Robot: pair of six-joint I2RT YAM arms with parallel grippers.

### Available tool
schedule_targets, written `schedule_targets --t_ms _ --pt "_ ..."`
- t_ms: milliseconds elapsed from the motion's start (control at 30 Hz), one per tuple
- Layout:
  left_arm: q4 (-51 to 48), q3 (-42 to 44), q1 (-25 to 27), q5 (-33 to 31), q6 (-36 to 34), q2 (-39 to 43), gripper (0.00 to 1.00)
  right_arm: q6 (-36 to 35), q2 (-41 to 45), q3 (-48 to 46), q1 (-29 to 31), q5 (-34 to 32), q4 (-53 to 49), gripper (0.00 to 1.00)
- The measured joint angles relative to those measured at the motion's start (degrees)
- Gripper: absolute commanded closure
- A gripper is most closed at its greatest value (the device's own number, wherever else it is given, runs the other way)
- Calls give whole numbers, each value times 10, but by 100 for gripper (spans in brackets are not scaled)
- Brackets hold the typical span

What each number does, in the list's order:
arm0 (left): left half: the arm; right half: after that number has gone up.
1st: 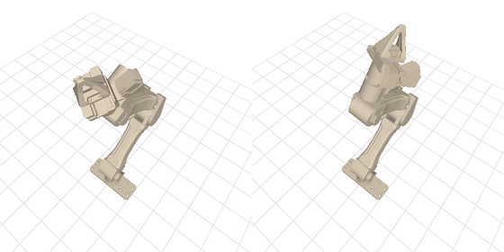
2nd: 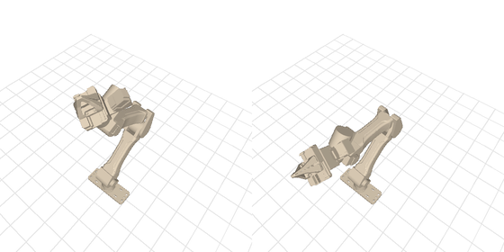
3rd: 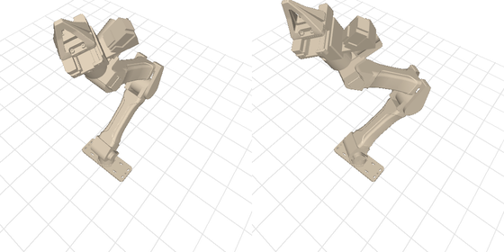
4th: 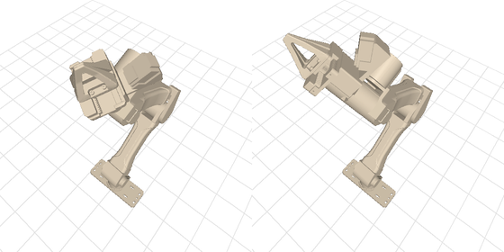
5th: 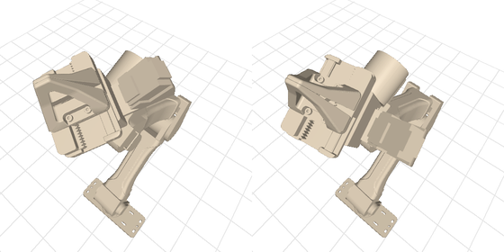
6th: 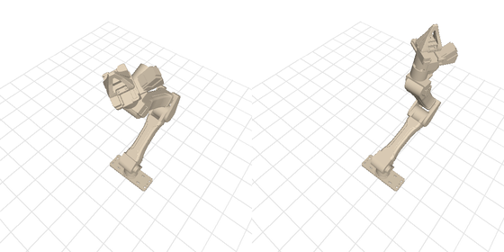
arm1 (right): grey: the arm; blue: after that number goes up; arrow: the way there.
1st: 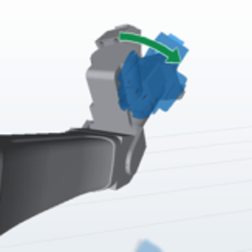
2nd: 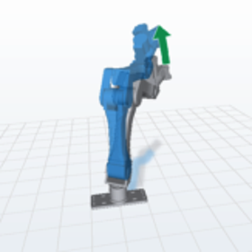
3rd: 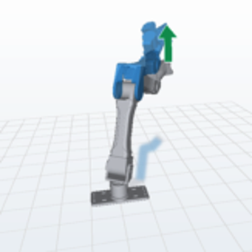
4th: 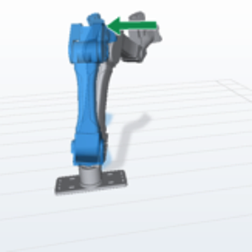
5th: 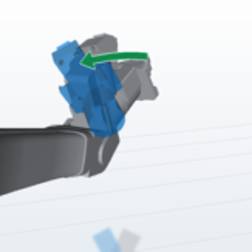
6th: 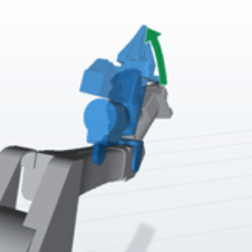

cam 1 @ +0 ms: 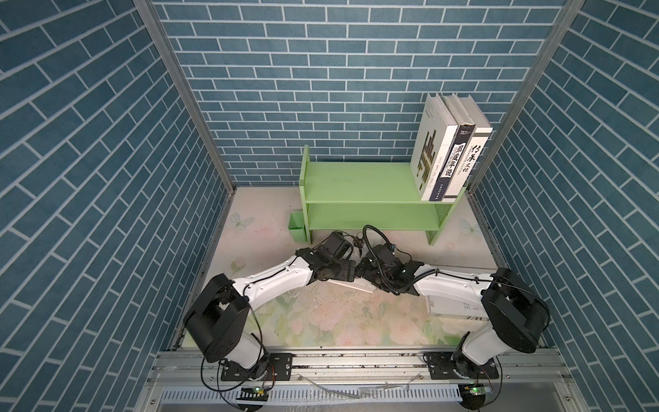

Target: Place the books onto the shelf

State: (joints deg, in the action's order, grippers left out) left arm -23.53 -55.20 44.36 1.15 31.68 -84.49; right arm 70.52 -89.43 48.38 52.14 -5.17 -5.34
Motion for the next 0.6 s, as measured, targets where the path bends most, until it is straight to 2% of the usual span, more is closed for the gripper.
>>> schedule_targets --t_ms 333,600 --pt "-35 50 -23 -54 33 105 6 -23 61 8 -13 1 -13 7" --pt "-56 54 -28 -89 80 133 3 -83 86 10 -82 14 -41 7"
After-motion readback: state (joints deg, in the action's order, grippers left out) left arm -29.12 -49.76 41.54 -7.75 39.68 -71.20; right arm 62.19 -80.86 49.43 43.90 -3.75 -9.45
